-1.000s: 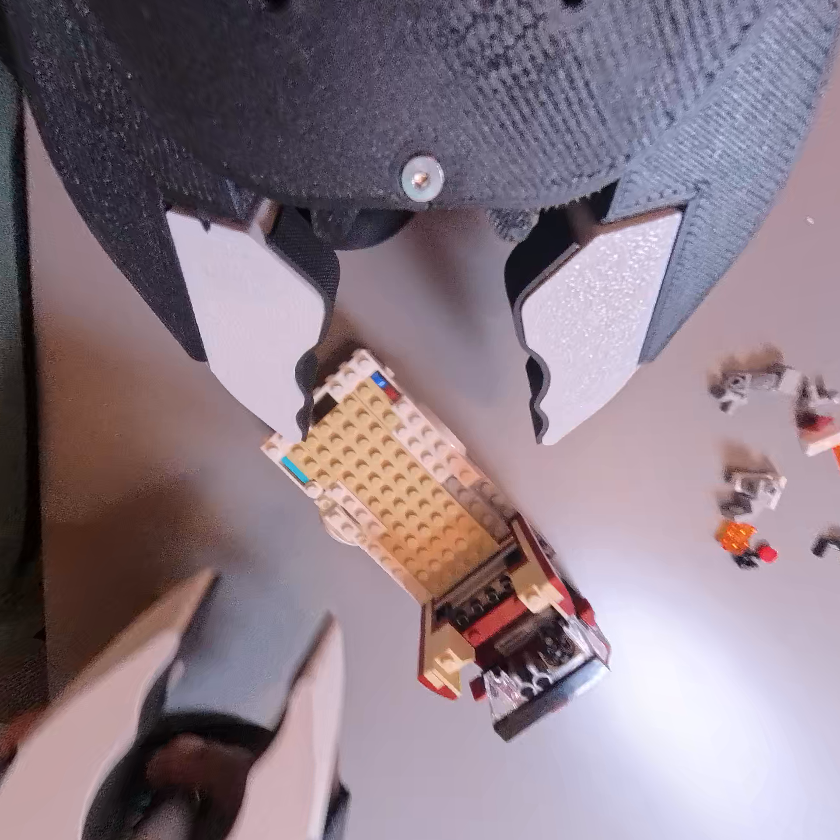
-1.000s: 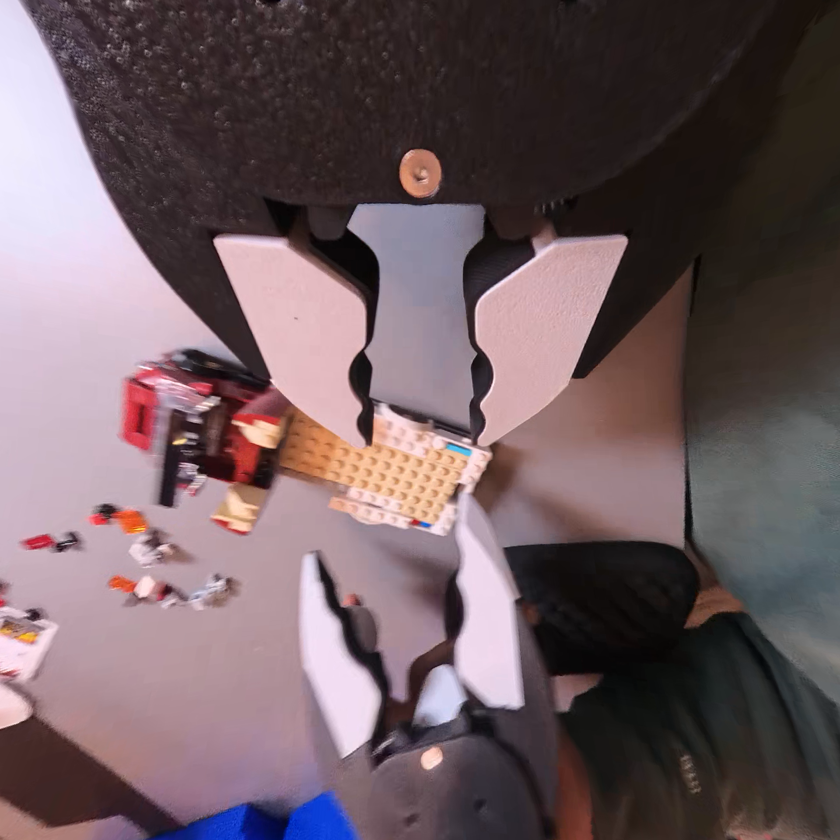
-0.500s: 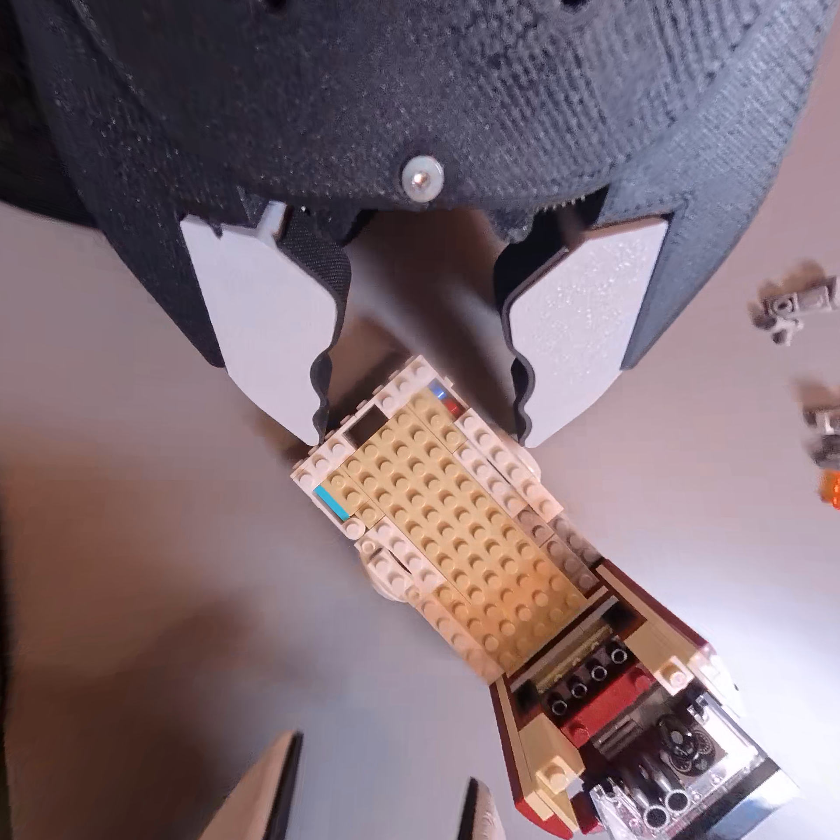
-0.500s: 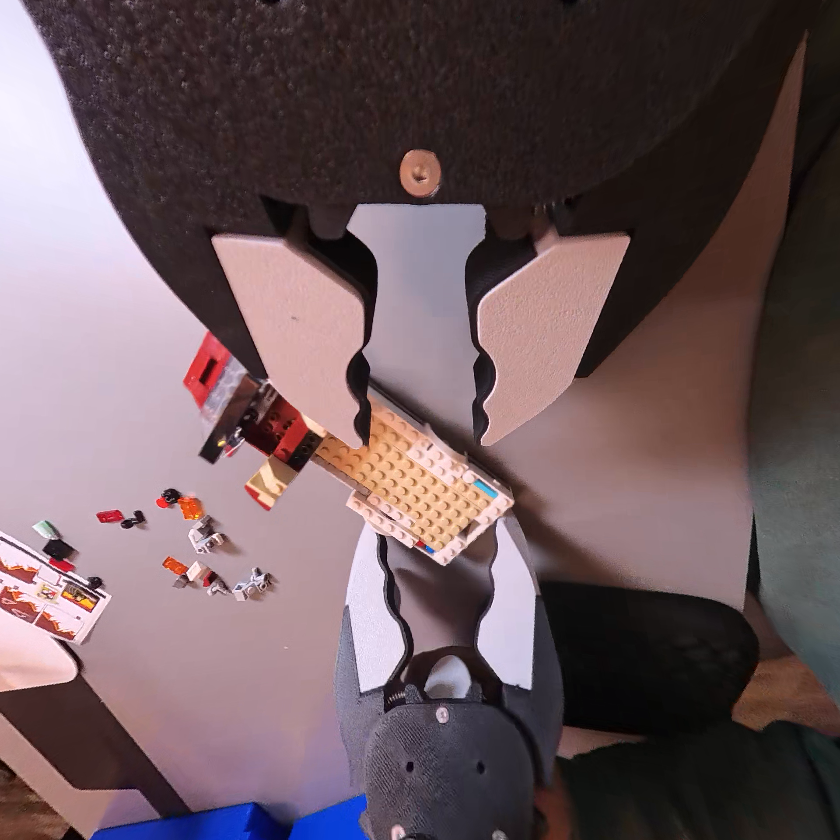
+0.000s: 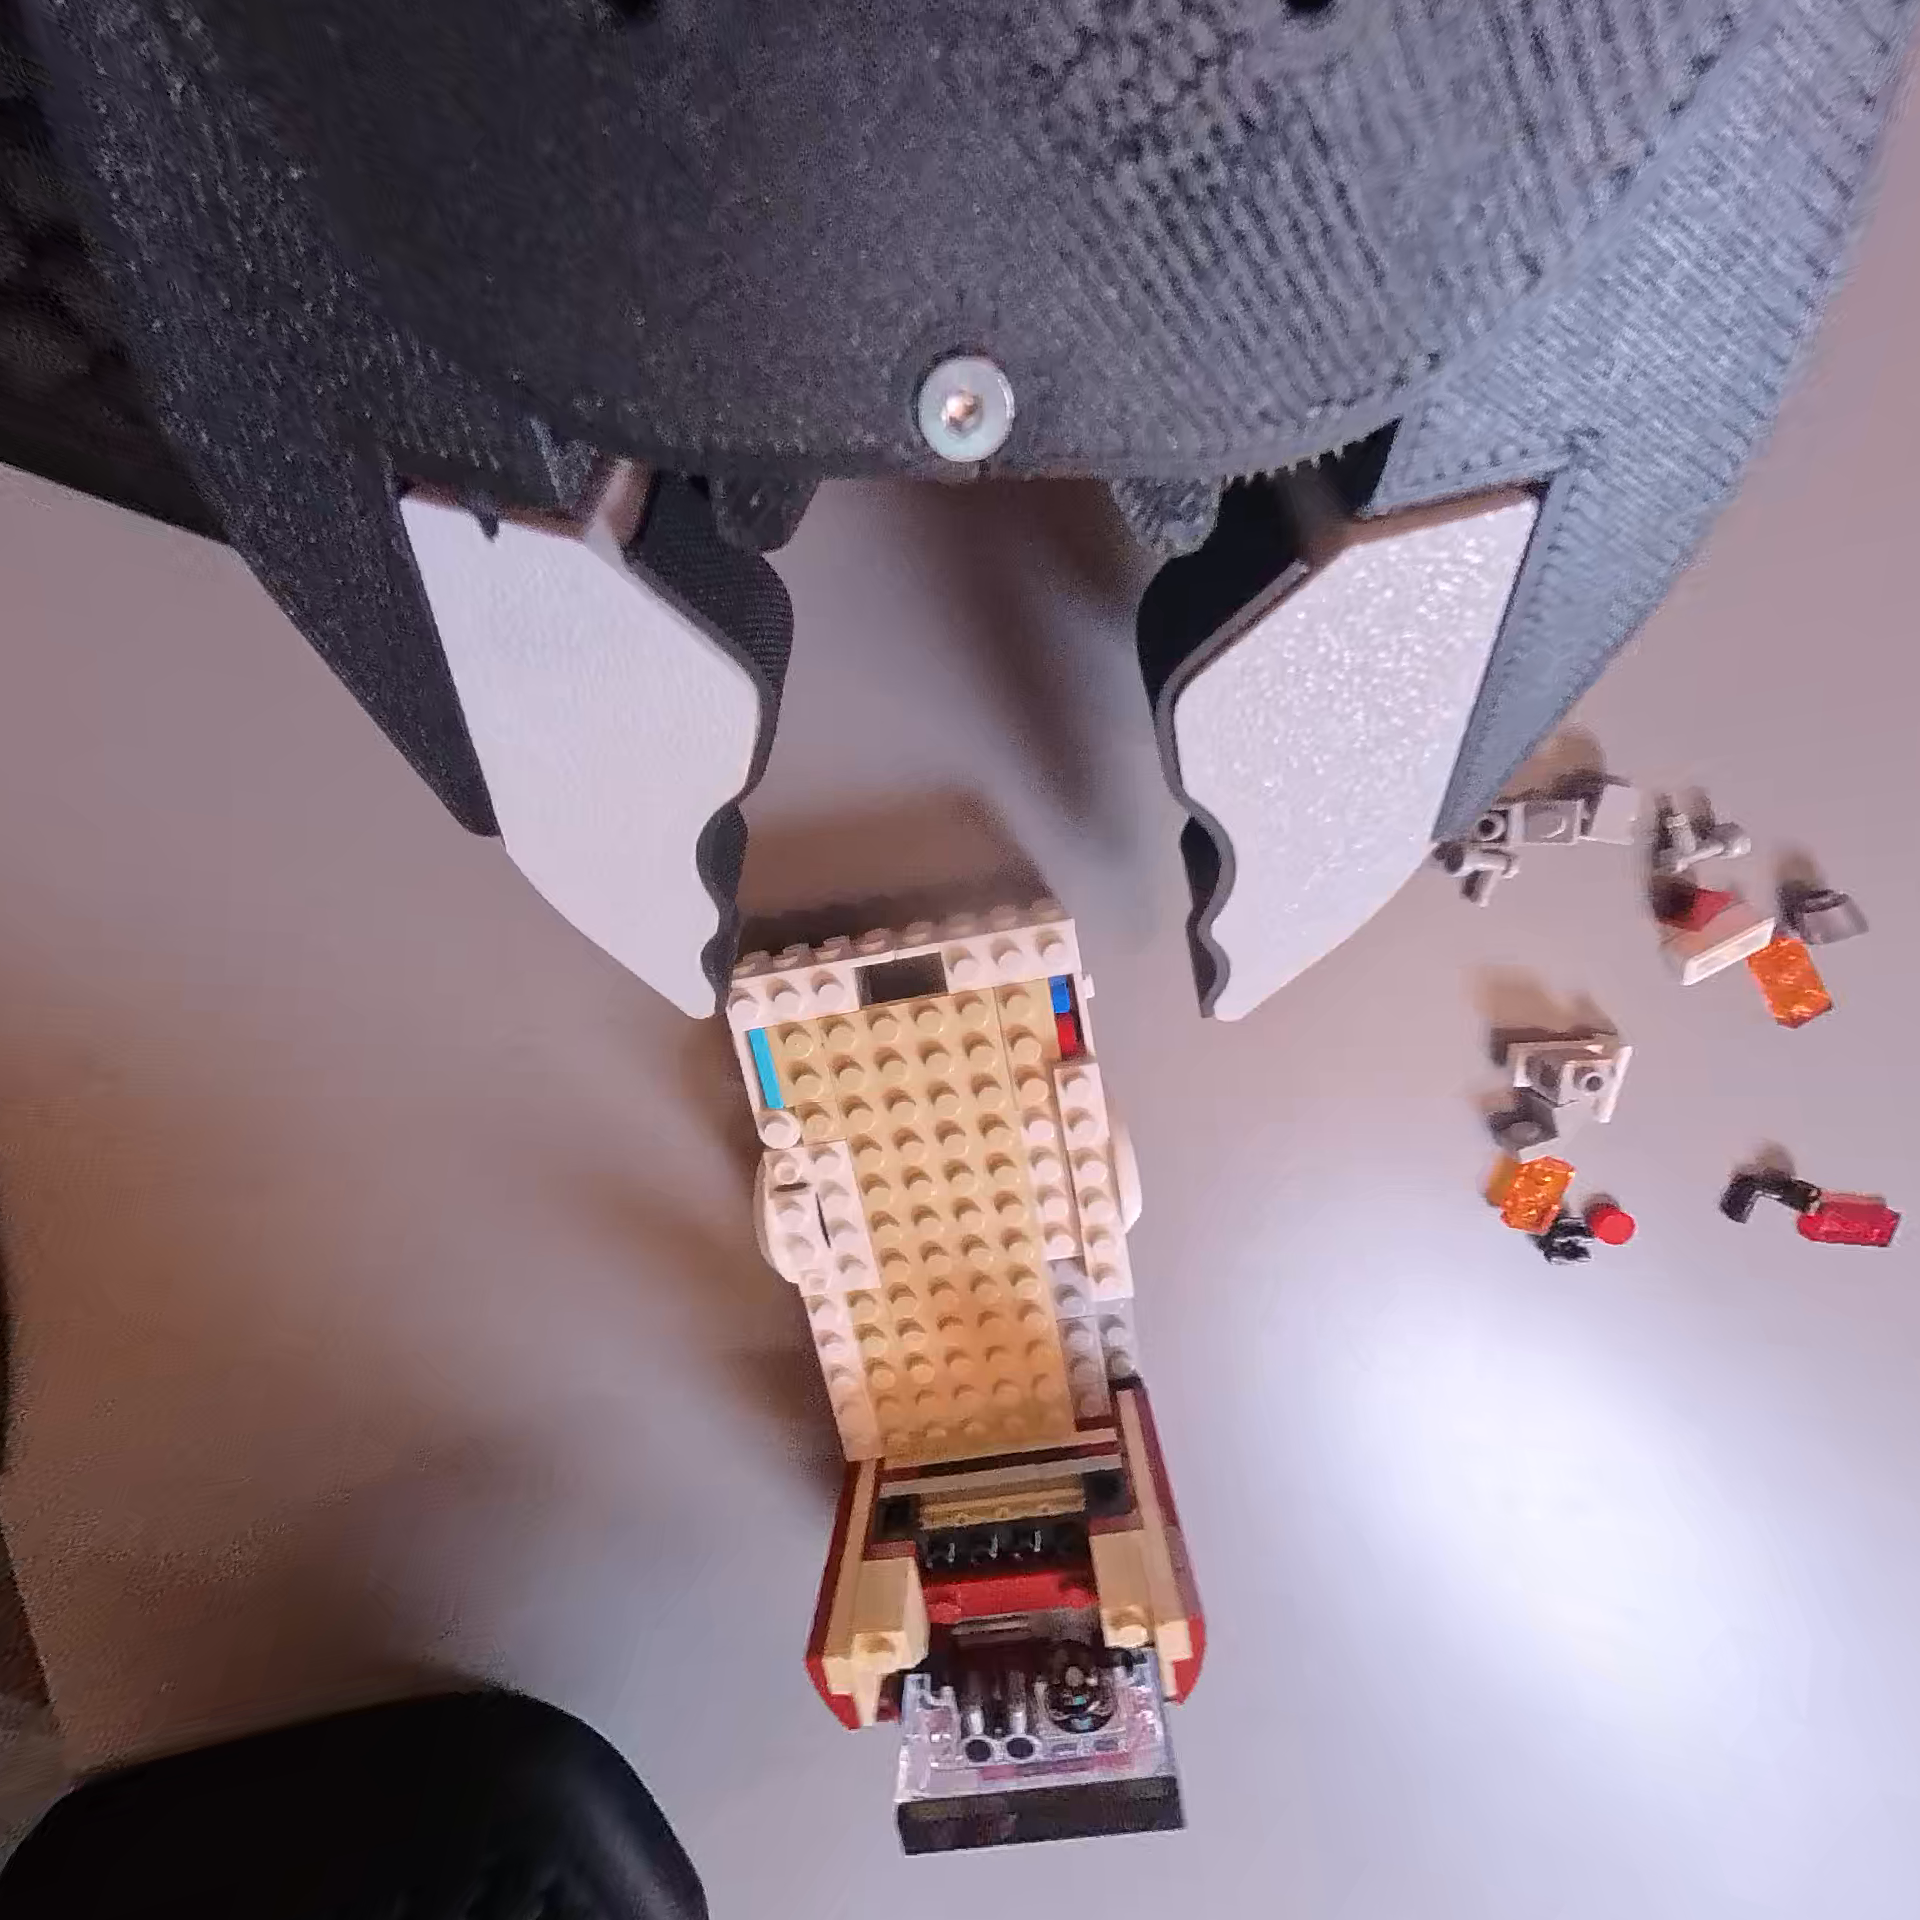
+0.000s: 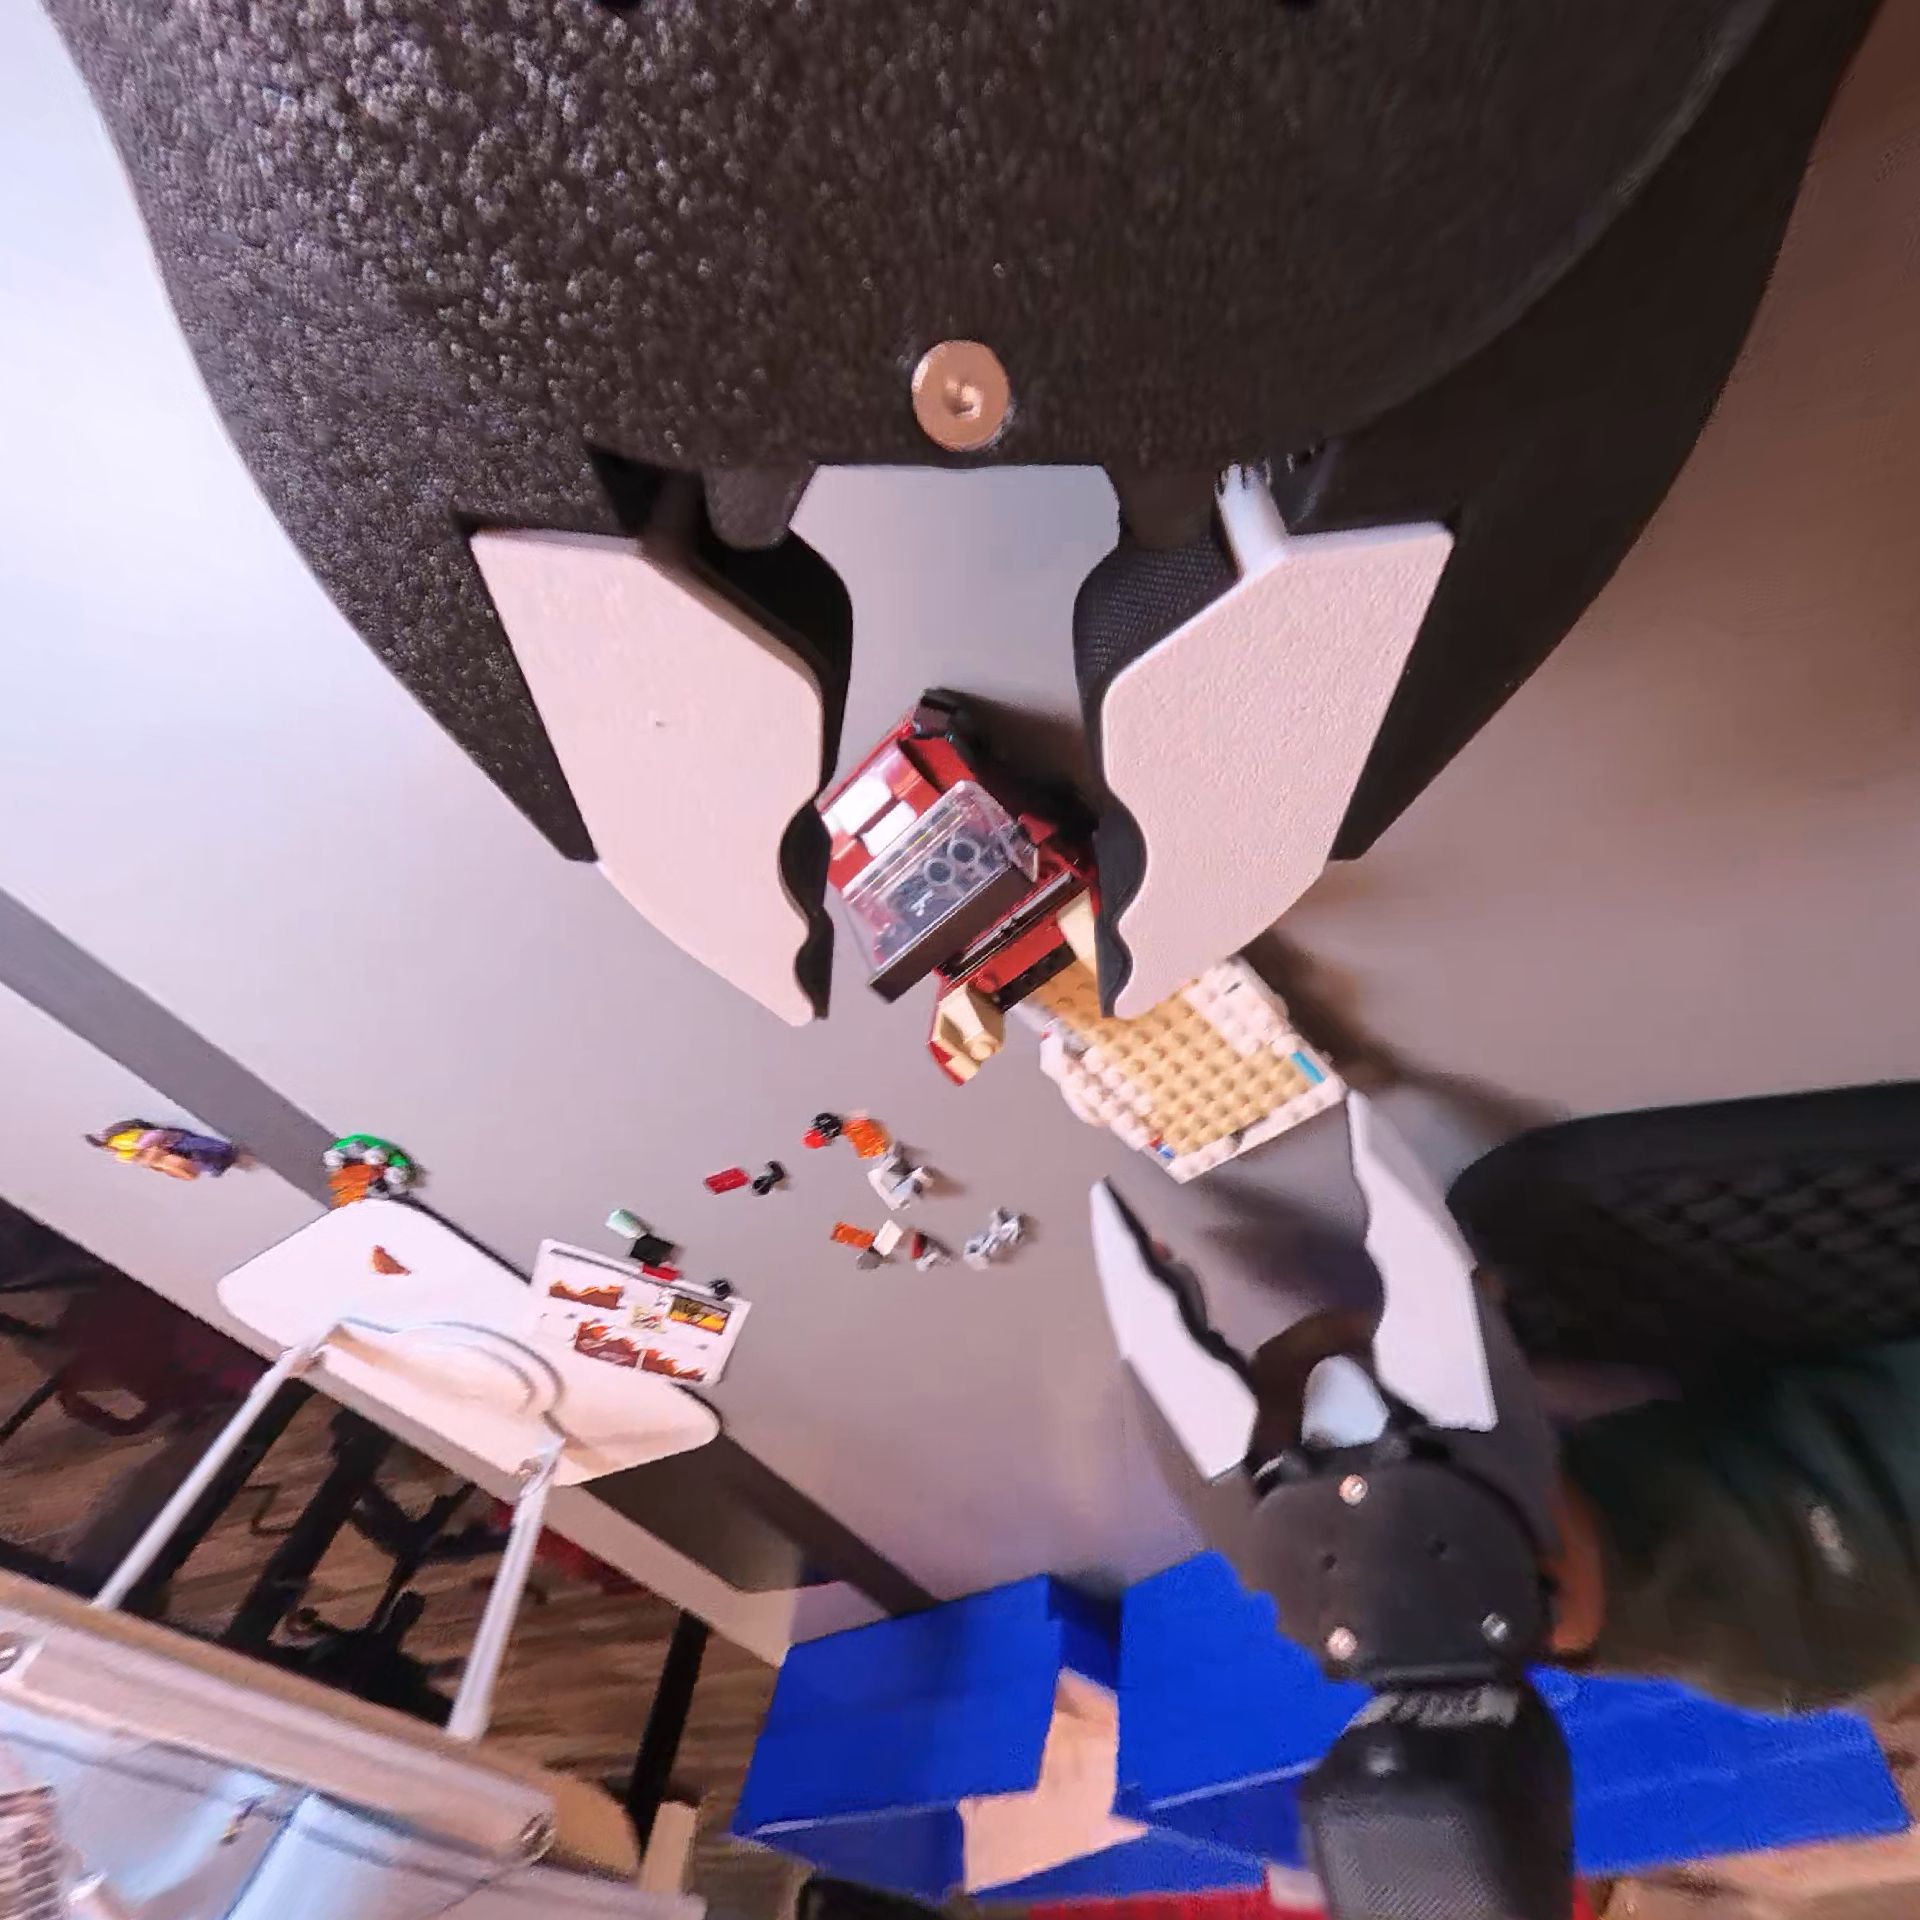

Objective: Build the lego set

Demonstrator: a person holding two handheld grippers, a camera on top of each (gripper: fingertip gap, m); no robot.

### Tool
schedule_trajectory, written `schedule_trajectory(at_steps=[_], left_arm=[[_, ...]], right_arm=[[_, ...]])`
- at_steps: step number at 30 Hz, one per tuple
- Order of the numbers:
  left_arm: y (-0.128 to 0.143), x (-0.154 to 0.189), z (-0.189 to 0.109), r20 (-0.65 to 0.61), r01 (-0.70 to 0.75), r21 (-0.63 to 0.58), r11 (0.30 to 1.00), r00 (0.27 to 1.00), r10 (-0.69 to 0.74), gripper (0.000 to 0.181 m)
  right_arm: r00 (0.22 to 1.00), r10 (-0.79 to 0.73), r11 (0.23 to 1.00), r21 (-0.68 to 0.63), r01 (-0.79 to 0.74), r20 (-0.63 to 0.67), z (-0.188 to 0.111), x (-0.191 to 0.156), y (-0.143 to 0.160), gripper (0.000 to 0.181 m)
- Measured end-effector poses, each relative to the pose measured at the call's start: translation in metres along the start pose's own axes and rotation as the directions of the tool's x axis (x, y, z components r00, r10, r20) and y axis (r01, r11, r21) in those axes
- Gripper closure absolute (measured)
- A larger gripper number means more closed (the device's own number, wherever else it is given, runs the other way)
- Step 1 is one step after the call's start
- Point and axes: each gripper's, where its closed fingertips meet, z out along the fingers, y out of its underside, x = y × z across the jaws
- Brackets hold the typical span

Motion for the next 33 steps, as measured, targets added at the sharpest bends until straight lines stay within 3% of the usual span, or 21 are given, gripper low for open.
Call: schedule_trajectory(at_steps=[3,8,12,18,22,26,29,31,33], left_arm=[[-0.002,0.009,0.001,0.010,0.008,-0.014,1.000,1.000,-0.008,0.107],[-0.012,0.025,-0.002,-0.039,0.079,0.036,0.996,0.996,-0.077,0.098],[0.000,0.014,0.016,0.088,0.041,-0.065,0.997,0.996,-0.035,0.107],[-0.013,-0.002,0.025,0.164,0.048,0.005,0.999,0.985,-0.048,0.109],[-0.035,-0.011,0.005,0.139,0.099,0.188,0.977,0.982,-0.126,0.102],[-0.053,-0.038,-0.029,0.242,0.088,0.392,0.916,0.950,-0.195,0.116],[-0.046,-0.057,-0.045,0.351,0.061,0.428,0.902,0.908,-0.228,0.128],[-0.038,-0.065,-0.049,0.400,0.048,0.431,0.901,0.885,-0.238,0.133],[-0.032,-0.072,-0.051,0.435,0.044,0.422,0.905,0.867,-0.245,0.137]], right_arm=[[0.999,0.022,0.999,0.035,-0.021,-0.027,0.001,0.014,-0.010,0.133],[0.998,0.020,0.999,0.047,-0.017,-0.061,0.001,0.027,-0.014,0.133],[0.993,0.056,0.996,0.078,-0.048,-0.102,0.006,0.044,-0.015,0.132],[0.981,0.020,0.990,0.138,0.007,-0.194,0.023,0.087,-0.041,0.135],[0.956,-0.067,0.983,0.145,0.113,-0.286,0.045,0.136,-0.078,0.133],[0.897,-0.123,0.965,0.161,0.209,-0.426,0.079,0.214,-0.127,0.122],[0.852,-0.144,0.959,0.140,0.246,-0.504,0.107,0.275,-0.156,0.115],[0.882,-0.146,0.955,0.169,0.244,-0.448,0.130,0.287,-0.171,0.118],[0.901,-0.215,0.934,0.190,0.302,-0.377,0.152,0.272,-0.183,0.123]])
